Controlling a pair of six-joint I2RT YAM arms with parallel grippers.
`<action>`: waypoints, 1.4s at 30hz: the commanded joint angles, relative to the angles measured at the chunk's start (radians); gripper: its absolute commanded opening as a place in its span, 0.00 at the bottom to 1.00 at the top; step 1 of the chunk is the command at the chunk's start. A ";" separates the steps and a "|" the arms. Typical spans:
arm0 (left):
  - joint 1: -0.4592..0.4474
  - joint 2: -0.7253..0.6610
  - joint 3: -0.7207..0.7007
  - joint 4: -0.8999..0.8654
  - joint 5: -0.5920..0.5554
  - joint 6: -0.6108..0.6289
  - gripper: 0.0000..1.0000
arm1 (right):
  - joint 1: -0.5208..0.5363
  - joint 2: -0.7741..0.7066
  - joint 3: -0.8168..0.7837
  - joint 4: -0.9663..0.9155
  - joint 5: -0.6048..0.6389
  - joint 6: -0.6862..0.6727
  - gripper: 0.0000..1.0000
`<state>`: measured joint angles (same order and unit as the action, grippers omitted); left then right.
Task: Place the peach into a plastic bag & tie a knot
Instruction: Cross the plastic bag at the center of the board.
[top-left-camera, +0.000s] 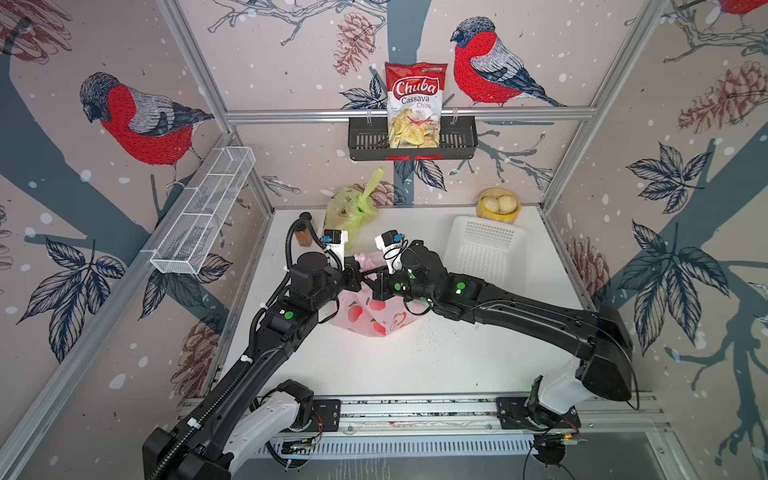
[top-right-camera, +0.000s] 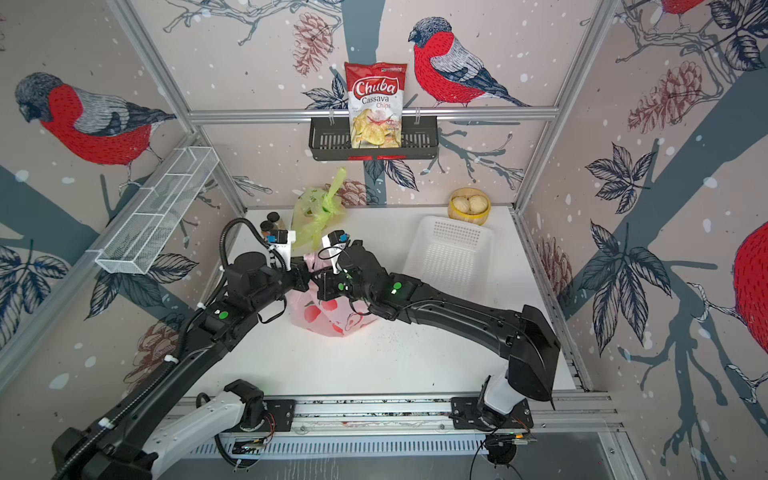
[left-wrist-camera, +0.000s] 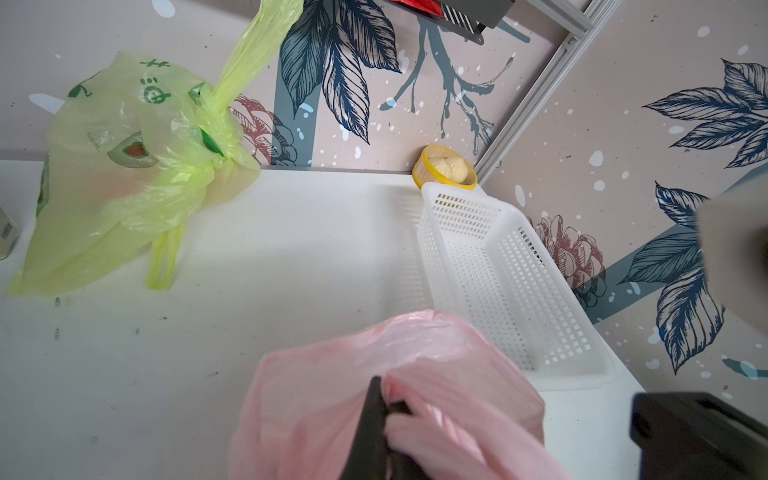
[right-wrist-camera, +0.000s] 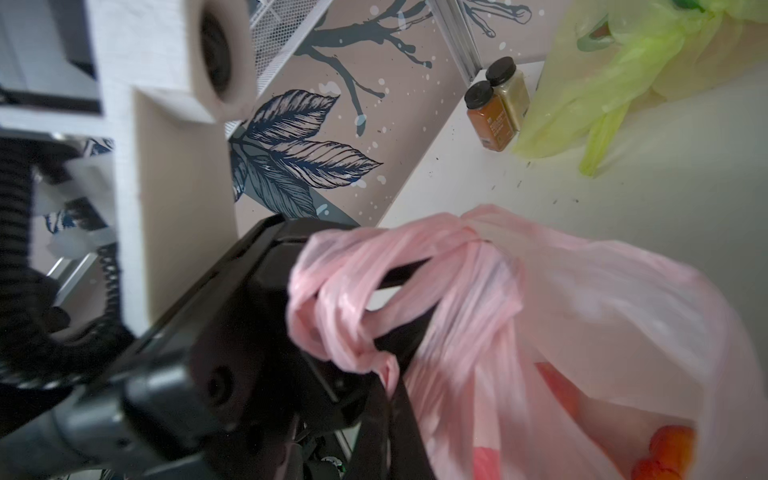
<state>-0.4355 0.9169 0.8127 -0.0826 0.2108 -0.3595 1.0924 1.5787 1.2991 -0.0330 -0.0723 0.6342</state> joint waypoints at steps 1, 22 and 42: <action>0.001 0.002 0.017 0.066 0.069 0.003 0.00 | -0.031 -0.013 -0.039 -0.016 0.012 0.008 0.00; 0.011 0.026 0.058 -0.014 0.150 0.019 0.14 | -0.073 -0.022 -0.074 0.048 -0.101 0.003 0.00; 0.010 0.067 0.091 -0.063 0.120 0.030 0.52 | -0.095 -0.003 -0.074 0.070 -0.167 0.002 0.00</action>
<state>-0.4271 0.9768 0.8902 -0.1680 0.3367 -0.3332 0.9905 1.5742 1.2163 0.0238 -0.2249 0.6502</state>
